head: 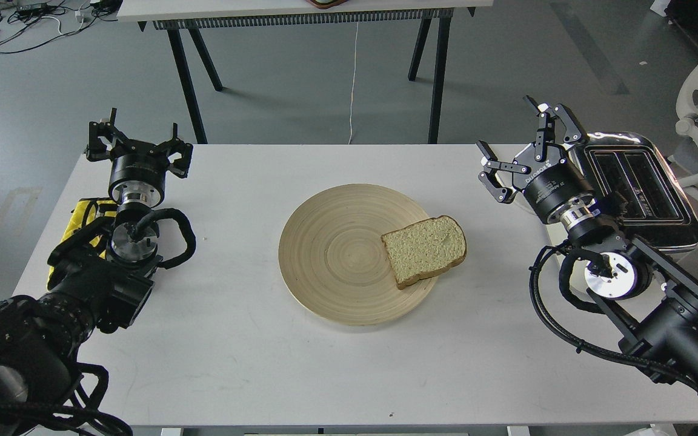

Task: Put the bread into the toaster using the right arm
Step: 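Move the right gripper away from the toaster toward the plate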

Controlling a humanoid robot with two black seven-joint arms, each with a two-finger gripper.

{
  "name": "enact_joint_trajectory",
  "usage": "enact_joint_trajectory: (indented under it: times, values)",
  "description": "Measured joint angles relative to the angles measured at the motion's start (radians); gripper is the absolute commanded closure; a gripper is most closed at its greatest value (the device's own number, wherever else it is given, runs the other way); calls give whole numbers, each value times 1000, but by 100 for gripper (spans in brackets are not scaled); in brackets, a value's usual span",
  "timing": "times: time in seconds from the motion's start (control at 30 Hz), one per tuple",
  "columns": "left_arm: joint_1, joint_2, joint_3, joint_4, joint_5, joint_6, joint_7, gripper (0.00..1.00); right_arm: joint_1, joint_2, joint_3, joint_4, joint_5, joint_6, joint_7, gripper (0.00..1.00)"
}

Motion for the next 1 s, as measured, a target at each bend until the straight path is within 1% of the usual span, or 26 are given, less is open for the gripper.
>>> enact_joint_trajectory:
  times: [0.3, 0.4, 0.7, 0.9, 1.0]
  values:
    - [0, 0, 1, -1, 0, 0, 1, 0, -11, 0, 35, -1, 0, -1, 0, 3]
    - [0, 0, 1, -1, 0, 0, 0, 0, -11, 0, 29, 5, -5, -22, -1, 3]
    - [0, 0, 1, 0, 0, 0, -1, 0, 7, -5, 16, 11, -48, -157, -1, 3]
    - [0, 0, 1, -1, 0, 0, -1, 0, 24, -1, 13, 21, -272, -297, -3, 3]
    - [0, 0, 1, -1, 0, 0, -1, 0, 24, -4, -9, 56, -324, -353, -8, 3]
